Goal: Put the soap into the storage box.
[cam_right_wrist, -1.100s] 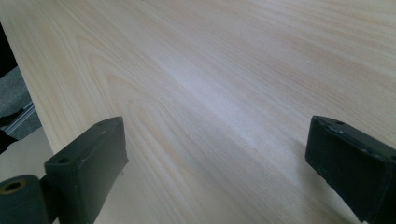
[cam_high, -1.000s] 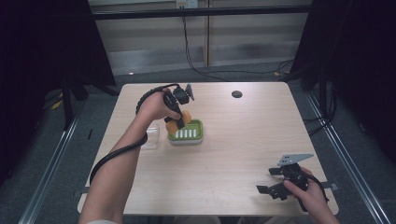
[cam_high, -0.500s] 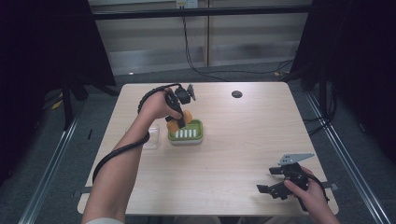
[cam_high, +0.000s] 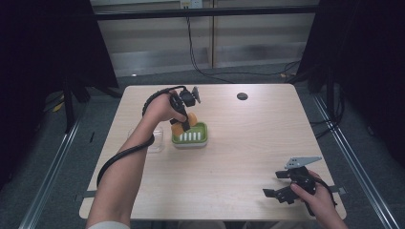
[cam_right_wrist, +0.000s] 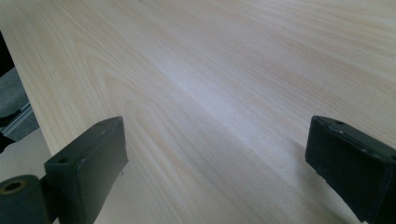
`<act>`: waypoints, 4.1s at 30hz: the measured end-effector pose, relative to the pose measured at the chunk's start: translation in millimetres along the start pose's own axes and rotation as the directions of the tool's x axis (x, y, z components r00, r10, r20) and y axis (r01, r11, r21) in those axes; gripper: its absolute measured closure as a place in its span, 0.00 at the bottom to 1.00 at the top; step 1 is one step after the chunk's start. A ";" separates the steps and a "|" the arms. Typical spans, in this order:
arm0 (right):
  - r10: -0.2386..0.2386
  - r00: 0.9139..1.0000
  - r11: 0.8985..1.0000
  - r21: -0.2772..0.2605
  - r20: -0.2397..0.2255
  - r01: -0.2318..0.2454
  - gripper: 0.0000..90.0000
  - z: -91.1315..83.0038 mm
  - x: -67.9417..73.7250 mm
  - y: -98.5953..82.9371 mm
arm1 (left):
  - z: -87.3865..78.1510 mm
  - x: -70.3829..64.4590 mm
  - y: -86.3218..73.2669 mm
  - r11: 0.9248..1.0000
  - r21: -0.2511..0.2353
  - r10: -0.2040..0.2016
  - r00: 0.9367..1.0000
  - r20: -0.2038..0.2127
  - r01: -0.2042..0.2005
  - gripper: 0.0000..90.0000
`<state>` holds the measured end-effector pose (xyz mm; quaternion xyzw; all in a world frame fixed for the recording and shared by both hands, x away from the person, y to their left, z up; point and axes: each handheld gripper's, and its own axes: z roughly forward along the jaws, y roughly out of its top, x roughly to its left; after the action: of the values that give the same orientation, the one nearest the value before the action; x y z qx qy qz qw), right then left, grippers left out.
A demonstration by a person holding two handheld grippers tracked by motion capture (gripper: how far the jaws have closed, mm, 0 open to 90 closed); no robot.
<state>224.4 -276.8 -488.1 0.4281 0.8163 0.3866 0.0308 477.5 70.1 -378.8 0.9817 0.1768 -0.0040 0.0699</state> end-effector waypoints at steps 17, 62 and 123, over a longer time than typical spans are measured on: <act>0.001 1.000 1.000 -0.002 0.001 -0.001 0.06 -0.7 0.2 0.3 | 6.9 4.5 1.9 1.000 0.010 0.013 1.000 0.004 -0.013 0.55; 0.005 1.000 1.000 -0.005 -0.005 -0.005 0.06 0.8 1.0 1.1 | 26.8 11.8 7.4 0.998 0.028 0.060 0.998 -0.022 -0.059 0.55; -0.011 1.000 1.000 0.002 -0.013 0.011 0.06 3.9 3.6 1.1 | 62.0 11.0 4.8 0.988 0.030 0.151 0.988 -0.033 -0.150 0.54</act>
<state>224.3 -271.5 -489.1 0.4212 0.8192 0.3883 0.0273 490.6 60.9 -440.0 0.9931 0.1031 0.0159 0.0532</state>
